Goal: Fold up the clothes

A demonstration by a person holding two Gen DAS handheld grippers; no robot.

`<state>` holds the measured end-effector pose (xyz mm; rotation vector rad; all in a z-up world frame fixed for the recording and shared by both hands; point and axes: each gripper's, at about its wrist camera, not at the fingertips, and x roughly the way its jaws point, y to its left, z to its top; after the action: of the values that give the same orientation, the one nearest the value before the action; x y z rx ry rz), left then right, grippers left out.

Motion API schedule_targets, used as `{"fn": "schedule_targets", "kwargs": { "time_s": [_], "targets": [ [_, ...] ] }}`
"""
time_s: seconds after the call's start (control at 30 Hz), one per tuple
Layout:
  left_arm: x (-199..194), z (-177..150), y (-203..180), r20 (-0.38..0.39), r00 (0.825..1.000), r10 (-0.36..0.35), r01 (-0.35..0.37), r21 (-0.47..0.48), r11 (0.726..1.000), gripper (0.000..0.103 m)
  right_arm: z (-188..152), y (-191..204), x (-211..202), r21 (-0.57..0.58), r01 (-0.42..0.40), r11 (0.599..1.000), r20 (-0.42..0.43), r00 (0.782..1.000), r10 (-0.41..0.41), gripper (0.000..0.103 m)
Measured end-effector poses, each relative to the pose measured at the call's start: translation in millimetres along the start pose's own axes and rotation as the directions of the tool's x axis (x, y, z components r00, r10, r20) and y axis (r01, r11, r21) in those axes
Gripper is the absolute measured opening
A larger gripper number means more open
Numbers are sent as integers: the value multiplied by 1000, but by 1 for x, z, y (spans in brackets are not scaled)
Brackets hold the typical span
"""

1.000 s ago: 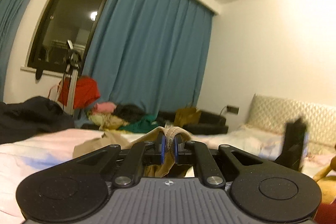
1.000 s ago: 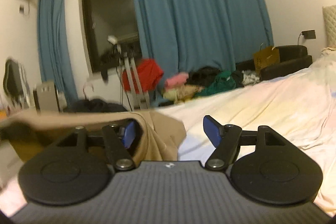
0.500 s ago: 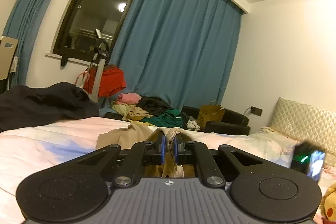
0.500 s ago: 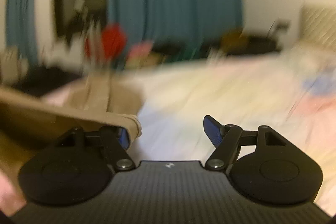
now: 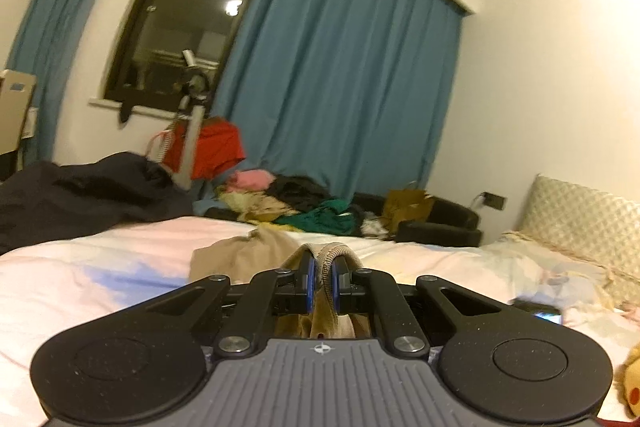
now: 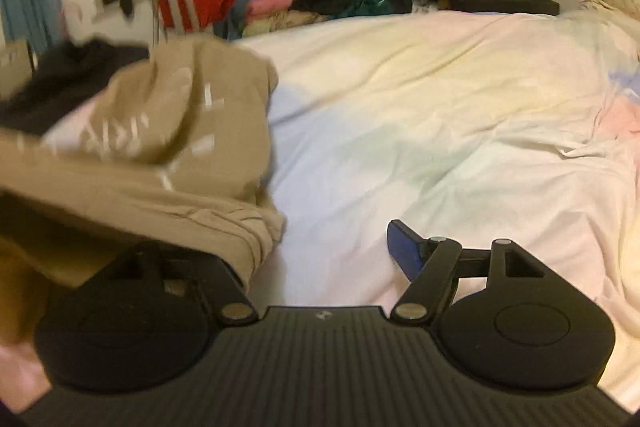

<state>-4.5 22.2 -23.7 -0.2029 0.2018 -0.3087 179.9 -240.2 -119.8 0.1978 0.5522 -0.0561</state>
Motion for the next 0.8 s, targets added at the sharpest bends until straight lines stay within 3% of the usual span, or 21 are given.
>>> {"fn": "schedule_targets", "kwargs": {
  "time_s": [0.03, 0.13, 0.27, 0.47, 0.53, 0.7, 0.8],
  "targets": [
    [2, 1, 3, -12, 1000, 21, -21, -5, 1000, 9, 1, 0, -10, 12, -16, 1000, 38, 999, 16, 38],
    [13, 2, 16, -78, 995, 66, -68, -27, 997, 9, 14, -3, -39, 35, -103, 994, 150, 984, 97, 13],
    [31, -4, 33, -214, 971, 108, -123, -54, 991, 18, 23, -2, -61, 22, -193, 981, 238, 954, 182, 12],
    [49, -25, 28, -347, 927, 144, -138, 41, 990, 41, 29, -1, -73, 4, -234, 972, 238, 944, 226, 12],
    [53, -31, 15, -364, 919, 153, -119, 115, 986, 54, 32, -1, -75, 4, -246, 969, 231, 943, 238, 12],
    [63, -50, -23, -358, 916, 181, -69, 305, 950, 64, 30, 1, -90, -18, -274, 961, 267, 925, 269, 12],
    [73, -64, -34, -335, 908, 253, -110, 392, 914, 65, 31, 3, -95, -26, -277, 960, 303, 913, 272, 12]
  ]
}}
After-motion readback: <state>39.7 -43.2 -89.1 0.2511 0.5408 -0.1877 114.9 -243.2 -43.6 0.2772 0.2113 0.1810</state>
